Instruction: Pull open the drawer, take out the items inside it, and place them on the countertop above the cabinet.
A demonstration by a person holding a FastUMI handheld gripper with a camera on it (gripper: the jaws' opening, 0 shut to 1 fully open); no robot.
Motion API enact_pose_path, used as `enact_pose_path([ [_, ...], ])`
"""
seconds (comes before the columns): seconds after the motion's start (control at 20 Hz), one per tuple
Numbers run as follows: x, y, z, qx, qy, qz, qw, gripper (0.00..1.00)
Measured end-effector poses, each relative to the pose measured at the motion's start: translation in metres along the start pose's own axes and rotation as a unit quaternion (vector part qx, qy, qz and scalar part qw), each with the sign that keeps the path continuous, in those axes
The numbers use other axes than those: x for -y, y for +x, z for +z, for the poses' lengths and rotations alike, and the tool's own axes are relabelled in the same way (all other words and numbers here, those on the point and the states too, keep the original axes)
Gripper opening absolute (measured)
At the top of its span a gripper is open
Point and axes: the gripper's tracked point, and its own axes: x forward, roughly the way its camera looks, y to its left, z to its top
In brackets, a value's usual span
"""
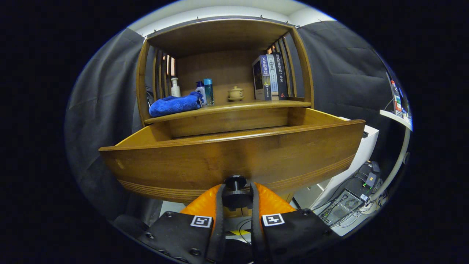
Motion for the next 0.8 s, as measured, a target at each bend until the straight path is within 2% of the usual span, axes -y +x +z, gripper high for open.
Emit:
enact_pose_path([
  [0.25, -0.001, -0.002, -0.004, -0.013, 0.004, 0.005, 1.000, 0.36],
  [0.4, 0.004, -0.002, 0.004, -0.015, -0.002, -0.005, 1.000, 0.51],
  [0.6, 0.001, -0.012, 0.020, -0.009, -0.012, -0.005, 1.000, 0.91],
  [0.65, -0.002, -0.017, 0.026, -0.006, -0.010, -0.003, 1.000, 0.95],
  [0.8, -0.006, -0.029, 0.057, 0.012, -0.014, 0.002, 1.000, 0.98],
])
